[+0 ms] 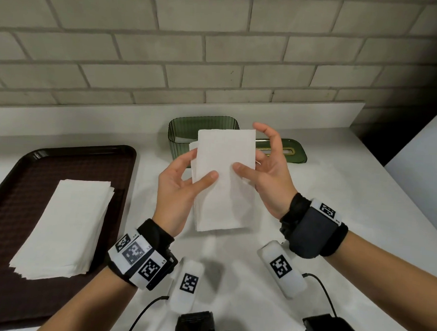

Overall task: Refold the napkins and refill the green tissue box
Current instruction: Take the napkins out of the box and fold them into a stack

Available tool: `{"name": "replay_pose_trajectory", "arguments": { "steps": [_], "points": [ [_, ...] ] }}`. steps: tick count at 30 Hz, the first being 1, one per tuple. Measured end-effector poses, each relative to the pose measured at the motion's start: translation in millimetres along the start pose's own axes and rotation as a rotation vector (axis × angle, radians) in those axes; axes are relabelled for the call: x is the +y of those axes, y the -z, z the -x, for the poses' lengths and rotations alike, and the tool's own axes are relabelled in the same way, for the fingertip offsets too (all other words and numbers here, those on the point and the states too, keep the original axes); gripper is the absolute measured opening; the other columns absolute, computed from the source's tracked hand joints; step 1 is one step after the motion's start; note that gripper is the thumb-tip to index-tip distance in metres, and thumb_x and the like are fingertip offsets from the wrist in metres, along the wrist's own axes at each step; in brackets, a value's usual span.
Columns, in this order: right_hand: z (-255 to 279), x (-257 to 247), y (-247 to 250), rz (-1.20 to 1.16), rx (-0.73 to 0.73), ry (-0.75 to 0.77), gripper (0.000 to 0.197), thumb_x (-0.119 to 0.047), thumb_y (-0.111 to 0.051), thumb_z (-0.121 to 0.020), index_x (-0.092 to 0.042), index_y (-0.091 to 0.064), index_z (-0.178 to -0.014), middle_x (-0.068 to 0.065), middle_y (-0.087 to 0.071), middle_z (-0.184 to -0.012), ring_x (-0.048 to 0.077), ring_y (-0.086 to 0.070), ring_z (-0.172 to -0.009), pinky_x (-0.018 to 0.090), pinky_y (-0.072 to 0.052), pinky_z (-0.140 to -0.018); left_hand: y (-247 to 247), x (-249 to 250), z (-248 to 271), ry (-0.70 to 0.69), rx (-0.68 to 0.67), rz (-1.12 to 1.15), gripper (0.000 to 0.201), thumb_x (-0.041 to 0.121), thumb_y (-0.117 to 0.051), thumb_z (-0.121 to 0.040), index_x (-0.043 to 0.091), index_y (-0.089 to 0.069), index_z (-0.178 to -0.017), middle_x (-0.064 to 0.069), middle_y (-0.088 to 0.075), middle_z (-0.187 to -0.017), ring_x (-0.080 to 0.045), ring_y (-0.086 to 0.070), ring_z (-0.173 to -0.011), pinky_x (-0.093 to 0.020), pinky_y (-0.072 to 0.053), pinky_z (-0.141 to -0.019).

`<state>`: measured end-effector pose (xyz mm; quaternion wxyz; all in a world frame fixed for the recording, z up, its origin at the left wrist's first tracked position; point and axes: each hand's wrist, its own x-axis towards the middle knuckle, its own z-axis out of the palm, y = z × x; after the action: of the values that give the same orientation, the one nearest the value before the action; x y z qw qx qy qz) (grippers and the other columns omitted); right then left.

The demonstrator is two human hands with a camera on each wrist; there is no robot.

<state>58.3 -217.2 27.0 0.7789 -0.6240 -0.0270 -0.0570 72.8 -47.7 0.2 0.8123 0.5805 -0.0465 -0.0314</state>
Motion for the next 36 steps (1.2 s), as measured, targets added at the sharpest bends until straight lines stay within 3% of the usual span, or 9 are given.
{"name": "replay_pose_trajectory", "arguments": {
  "steps": [8, 13, 16, 19, 22, 26, 30, 34, 36],
  "points": [
    [-3, -1, 5, 0.002, -0.018, 0.032, 0.076, 0.019, -0.066, -0.077, -0.024, -0.035, -0.133, 0.010, -0.070, -0.102, 0.020, -0.068, -0.090, 0.031, -0.056, -0.069, 0, 0, 2, -0.028, -0.017, -0.024, 0.052, 0.003, -0.077, -0.069, -0.005, -0.058, -0.116, -0.016, -0.066, -0.120, -0.029, -0.070, -0.099, -0.038, -0.059, -0.082],
    [-12, -14, 14, 0.342, -0.059, 0.106, 0.052, 0.003, -0.079, -0.074, -0.015, -0.051, -0.115, 0.005, -0.068, -0.098, 0.020, -0.067, -0.083, 0.034, -0.057, -0.066, 2, 1, 0, -0.040, -0.052, -0.078, 0.035, -0.007, -0.075, -0.074, -0.009, -0.060, -0.105, -0.018, -0.070, -0.110, -0.031, -0.073, -0.090, -0.034, -0.059, -0.074],
    [-25, -25, 24, 0.546, -0.102, 0.180, 0.038, -0.008, -0.082, -0.074, -0.019, -0.062, -0.105, -0.001, -0.064, -0.086, 0.013, -0.059, -0.076, 0.024, -0.049, -0.064, 2, 2, 1, -0.037, -0.102, -0.119, 0.037, -0.006, -0.076, -0.073, -0.008, -0.061, -0.107, -0.012, -0.073, -0.106, -0.032, -0.073, -0.089, -0.040, -0.060, -0.076],
    [-36, -32, 29, 0.584, -0.154, 0.170, 0.030, -0.010, -0.081, -0.076, -0.017, -0.066, -0.101, 0.000, -0.063, -0.076, 0.012, -0.053, -0.067, 0.018, -0.045, -0.065, 0, 4, 0, -0.043, -0.147, -0.147, 0.035, -0.002, -0.074, -0.077, -0.004, -0.061, -0.110, -0.001, -0.073, -0.101, -0.029, -0.073, -0.089, -0.039, -0.059, -0.077],
    [-39, -31, 31, 0.507, -0.137, 0.143, 0.029, -0.007, -0.081, -0.076, -0.017, -0.066, -0.099, 0.002, -0.063, -0.073, 0.015, -0.051, -0.061, 0.018, -0.046, -0.059, -3, 4, -2, -0.063, -0.166, -0.173, 0.032, -0.001, -0.070, -0.083, -0.002, -0.061, -0.113, -0.003, -0.070, -0.106, -0.026, -0.073, -0.089, -0.034, -0.059, -0.077],
    [-39, -24, 31, 0.463, -0.102, 0.116, 0.028, -0.005, -0.081, -0.075, -0.017, -0.065, -0.096, 0.003, -0.063, -0.072, 0.022, -0.053, -0.064, 0.026, -0.049, -0.064, -5, 4, -3, -0.083, -0.184, -0.196, 0.033, -0.003, -0.068, -0.085, -0.002, -0.060, -0.117, -0.003, -0.070, -0.108, -0.025, -0.072, -0.093, -0.035, -0.059, -0.080],
    [-42, -21, 33, 0.529, -0.090, 0.125, 0.028, -0.011, -0.082, -0.076, -0.019, -0.065, -0.097, 0.000, -0.063, -0.076, 0.018, -0.049, -0.065, 0.024, -0.047, -0.062, -2, 2, -4, -0.102, -0.174, -0.246, 0.033, -0.001, -0.071, -0.083, 0.002, -0.061, -0.115, -0.009, -0.068, -0.112, -0.027, -0.072, -0.092, -0.040, -0.059, -0.081],
    [-47, -21, 35, 1.005, -0.209, 0.223, 0.041, -0.039, -0.074, -0.082, -0.028, -0.062, -0.120, -0.003, -0.058, -0.114, 0.013, -0.050, -0.099, 0.027, -0.044, -0.087, 1, 3, -6, -0.118, -0.188, -0.300, 0.031, -0.001, -0.072, -0.083, 0.006, -0.062, -0.111, 0.001, -0.068, -0.106, -0.022, -0.072, -0.090, -0.036, -0.059, -0.077],
    [-49, -20, 31, 1.122, -0.351, 0.196, 0.042, -0.044, -0.066, -0.087, -0.025, -0.058, -0.125, -0.003, -0.059, -0.116, 0.015, -0.053, -0.106, 0.029, -0.044, -0.090, 2, 2, -9, -0.118, -0.213, -0.336, 0.033, -0.003, -0.071, -0.083, 0.011, -0.061, -0.112, 0.007, -0.067, -0.104, -0.019, -0.071, -0.090, -0.037, -0.059, -0.078]
  ]
}}
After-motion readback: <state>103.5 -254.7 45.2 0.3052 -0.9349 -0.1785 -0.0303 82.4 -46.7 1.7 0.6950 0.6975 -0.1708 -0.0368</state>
